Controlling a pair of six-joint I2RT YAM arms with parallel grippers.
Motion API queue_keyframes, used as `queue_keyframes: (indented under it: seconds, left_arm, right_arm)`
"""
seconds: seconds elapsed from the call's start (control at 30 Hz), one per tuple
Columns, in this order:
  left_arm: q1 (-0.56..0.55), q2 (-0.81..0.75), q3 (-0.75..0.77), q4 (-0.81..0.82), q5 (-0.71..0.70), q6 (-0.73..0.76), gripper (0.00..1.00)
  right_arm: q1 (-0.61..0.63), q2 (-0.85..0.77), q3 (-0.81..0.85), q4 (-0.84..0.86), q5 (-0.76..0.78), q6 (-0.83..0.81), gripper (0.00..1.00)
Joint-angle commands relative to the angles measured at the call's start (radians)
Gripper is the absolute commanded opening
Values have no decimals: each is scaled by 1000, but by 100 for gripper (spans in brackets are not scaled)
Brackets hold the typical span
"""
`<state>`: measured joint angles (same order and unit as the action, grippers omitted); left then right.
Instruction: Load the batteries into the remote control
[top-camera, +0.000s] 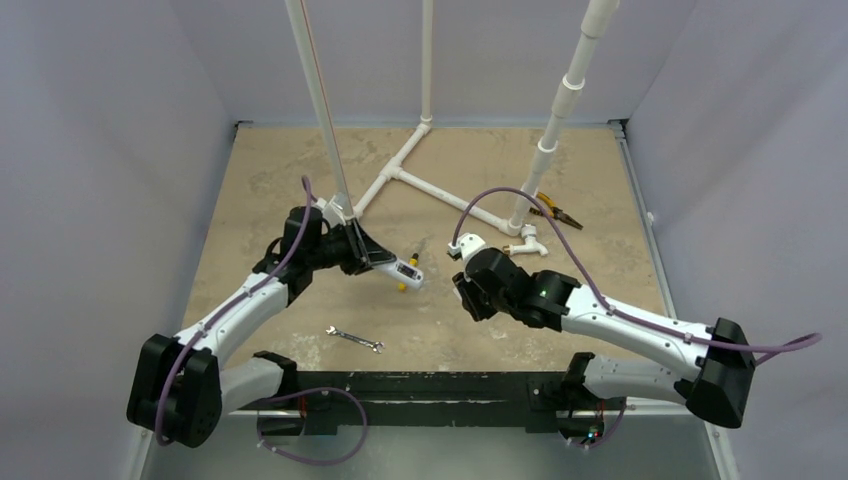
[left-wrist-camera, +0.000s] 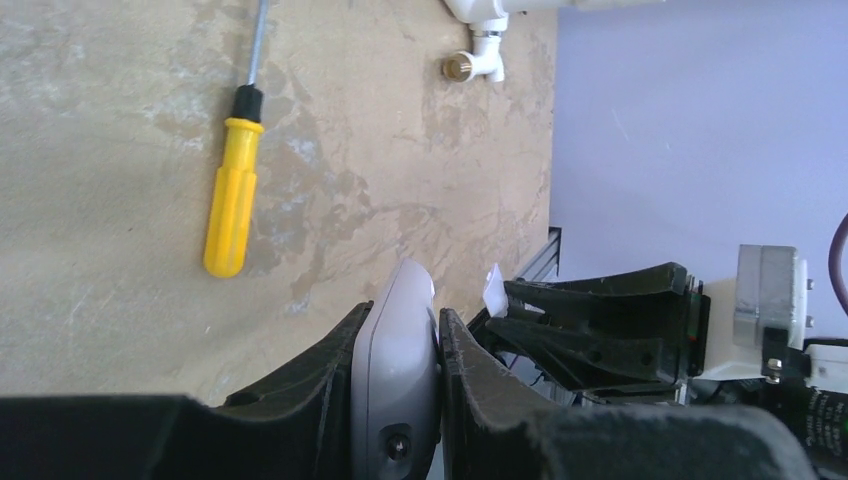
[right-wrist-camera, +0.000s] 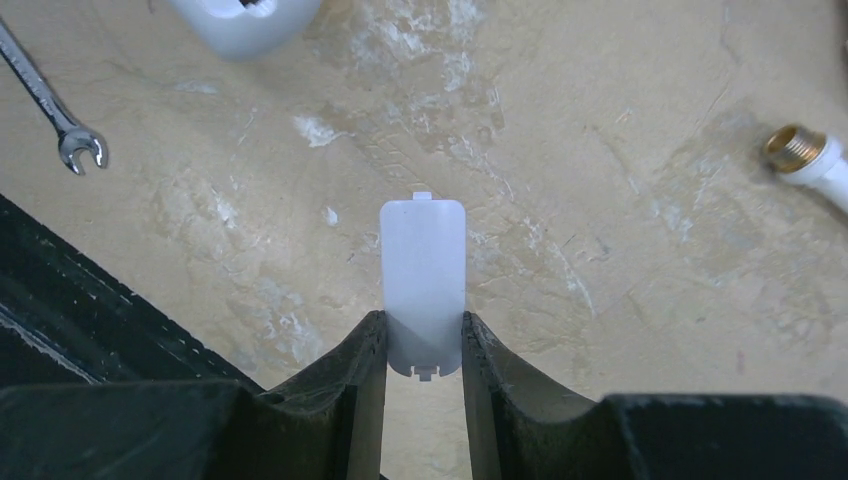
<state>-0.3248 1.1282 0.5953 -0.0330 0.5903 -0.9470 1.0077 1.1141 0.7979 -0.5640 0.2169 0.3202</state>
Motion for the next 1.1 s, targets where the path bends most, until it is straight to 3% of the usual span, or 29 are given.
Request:
queue_keyframes:
  seconds: [0.0, 0.23, 1.07]
  left_arm:
    - [-59, 7, 17, 198, 82, 5, 0]
    - [-207, 111, 29, 391, 107, -63, 0]
    - [-224, 179, 41, 471, 109, -124, 0]
  right_arm:
    - [5, -46, 76, -32, -39, -174, 27]
    - [5, -82, 145, -47, -93, -265, 26]
    - [5, -9, 215, 12, -146, -299, 27]
